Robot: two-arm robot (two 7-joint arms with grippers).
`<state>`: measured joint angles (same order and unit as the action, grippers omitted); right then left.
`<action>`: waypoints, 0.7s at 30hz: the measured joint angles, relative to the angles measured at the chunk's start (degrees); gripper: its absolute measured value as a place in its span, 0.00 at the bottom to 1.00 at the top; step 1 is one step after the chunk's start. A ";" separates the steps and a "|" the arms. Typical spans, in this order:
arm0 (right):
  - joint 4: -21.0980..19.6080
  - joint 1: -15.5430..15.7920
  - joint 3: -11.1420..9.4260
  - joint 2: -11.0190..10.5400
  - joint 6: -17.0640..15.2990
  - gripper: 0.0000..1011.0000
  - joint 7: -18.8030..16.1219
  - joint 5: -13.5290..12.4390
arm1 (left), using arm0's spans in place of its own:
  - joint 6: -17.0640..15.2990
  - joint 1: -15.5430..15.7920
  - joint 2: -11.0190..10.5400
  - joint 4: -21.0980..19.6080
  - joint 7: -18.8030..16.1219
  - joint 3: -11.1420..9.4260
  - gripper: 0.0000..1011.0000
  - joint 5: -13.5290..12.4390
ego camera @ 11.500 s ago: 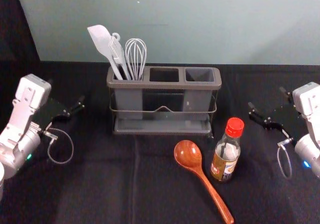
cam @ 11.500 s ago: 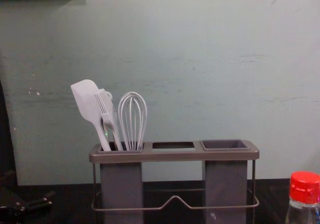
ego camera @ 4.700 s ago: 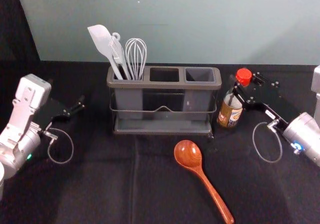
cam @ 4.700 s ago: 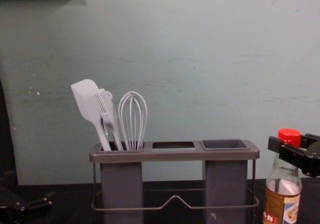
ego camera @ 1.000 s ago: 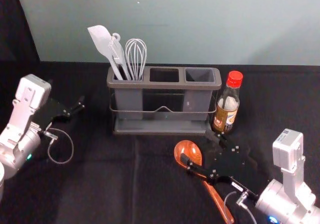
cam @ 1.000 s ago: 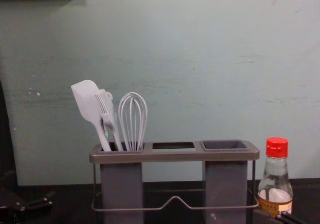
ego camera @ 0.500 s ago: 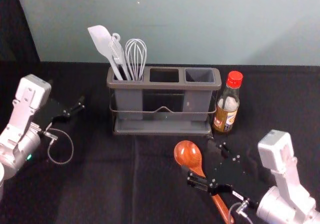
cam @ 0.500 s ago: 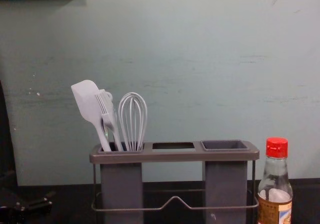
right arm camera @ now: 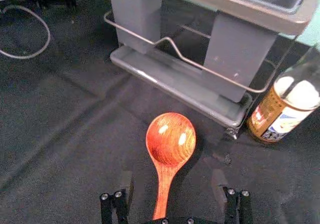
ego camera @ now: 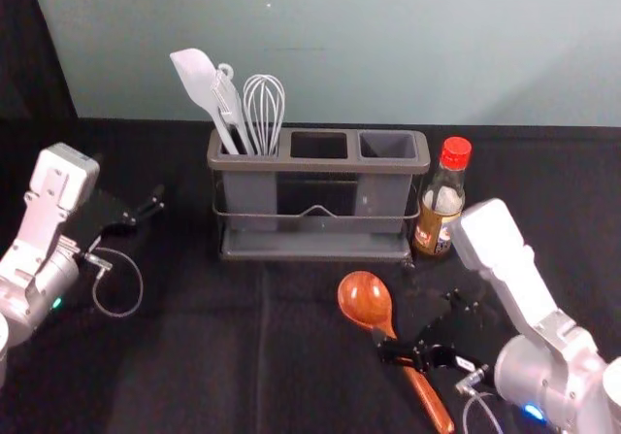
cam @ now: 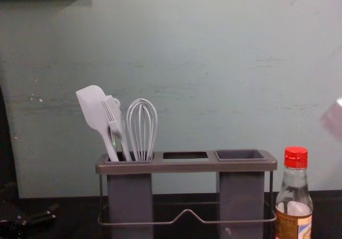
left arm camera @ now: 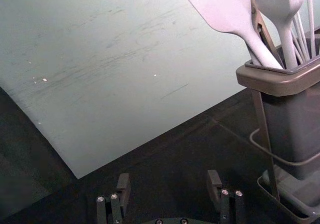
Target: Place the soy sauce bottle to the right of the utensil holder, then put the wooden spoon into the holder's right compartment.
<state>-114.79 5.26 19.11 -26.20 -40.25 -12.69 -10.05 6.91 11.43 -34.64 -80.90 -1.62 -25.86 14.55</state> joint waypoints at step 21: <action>10.11 -9.03 3.85 7.10 -5.19 0.99 -1.71 3.04 | 0.00 0.00 0.00 0.00 0.00 0.00 0.99 0.00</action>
<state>-104.68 -3.77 22.95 -19.10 -45.44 -14.40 -7.01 6.91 11.43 -34.65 -80.90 -1.62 -25.86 14.55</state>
